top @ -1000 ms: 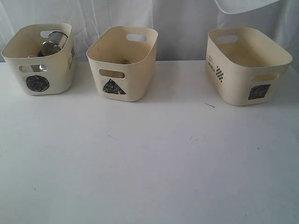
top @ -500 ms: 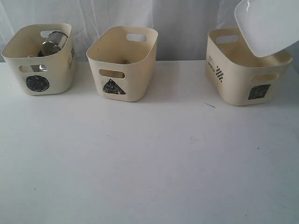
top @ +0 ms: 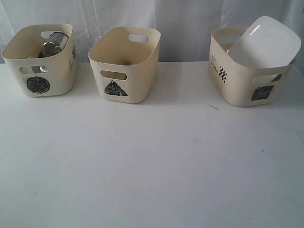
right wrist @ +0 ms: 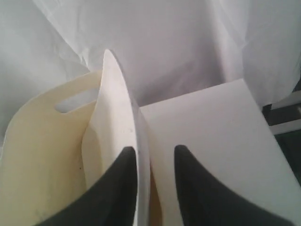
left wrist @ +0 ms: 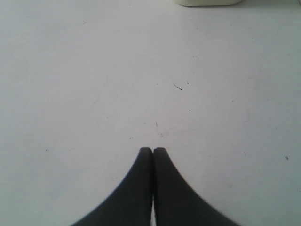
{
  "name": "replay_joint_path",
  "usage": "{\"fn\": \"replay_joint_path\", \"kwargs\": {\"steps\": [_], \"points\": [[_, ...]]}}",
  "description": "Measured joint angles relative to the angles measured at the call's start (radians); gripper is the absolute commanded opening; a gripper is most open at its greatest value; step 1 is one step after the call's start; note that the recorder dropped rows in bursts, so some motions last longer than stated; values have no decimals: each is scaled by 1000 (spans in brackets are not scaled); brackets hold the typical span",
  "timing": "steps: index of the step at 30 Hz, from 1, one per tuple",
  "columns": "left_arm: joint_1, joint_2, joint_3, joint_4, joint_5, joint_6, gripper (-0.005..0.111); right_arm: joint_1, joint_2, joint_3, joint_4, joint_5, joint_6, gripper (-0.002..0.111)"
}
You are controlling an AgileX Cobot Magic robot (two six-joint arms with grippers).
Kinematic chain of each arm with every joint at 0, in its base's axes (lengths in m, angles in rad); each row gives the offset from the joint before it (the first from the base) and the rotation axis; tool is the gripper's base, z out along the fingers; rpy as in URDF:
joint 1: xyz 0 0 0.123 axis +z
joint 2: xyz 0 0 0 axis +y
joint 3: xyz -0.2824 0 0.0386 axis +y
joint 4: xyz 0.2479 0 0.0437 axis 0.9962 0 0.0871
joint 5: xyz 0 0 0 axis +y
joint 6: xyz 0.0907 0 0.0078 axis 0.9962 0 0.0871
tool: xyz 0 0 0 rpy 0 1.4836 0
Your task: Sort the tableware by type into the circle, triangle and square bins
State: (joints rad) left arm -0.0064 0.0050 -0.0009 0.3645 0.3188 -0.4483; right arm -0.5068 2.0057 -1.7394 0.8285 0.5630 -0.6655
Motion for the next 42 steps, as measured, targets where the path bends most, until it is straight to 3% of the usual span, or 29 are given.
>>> {"fn": "replay_joint_path", "kwargs": {"steps": [2,4,7,10,11,14,17,24,31,37,42], "points": [[0,0,0,0,0,0,1,0,-26,0,24,33,0,20],[0,0,0,0,0,0,1,0,-85,0,68,48,8,0],[0,0,0,0,0,0,1,23,-207,-1,-20,36,46,0],[0,0,0,0,0,0,1,74,-284,-5,-424,3,342,0],[0,0,0,0,0,0,1,101,-306,-5,-657,23,529,0],[0,0,0,0,0,0,1,150,-343,7,-1105,93,859,0],[0,0,0,0,0,0,1,185,-410,60,-1271,59,968,0],[0,0,0,0,0,0,1,359,-748,387,-1195,-265,1000,0],[0,0,0,0,0,0,1,527,-1141,1028,-1178,-570,1003,0],[0,0,0,0,0,0,1,578,-1483,1266,-1178,-546,1005,0],[0,0,0,0,0,0,1,578,-1681,1305,-1178,-348,1005,0]]}}
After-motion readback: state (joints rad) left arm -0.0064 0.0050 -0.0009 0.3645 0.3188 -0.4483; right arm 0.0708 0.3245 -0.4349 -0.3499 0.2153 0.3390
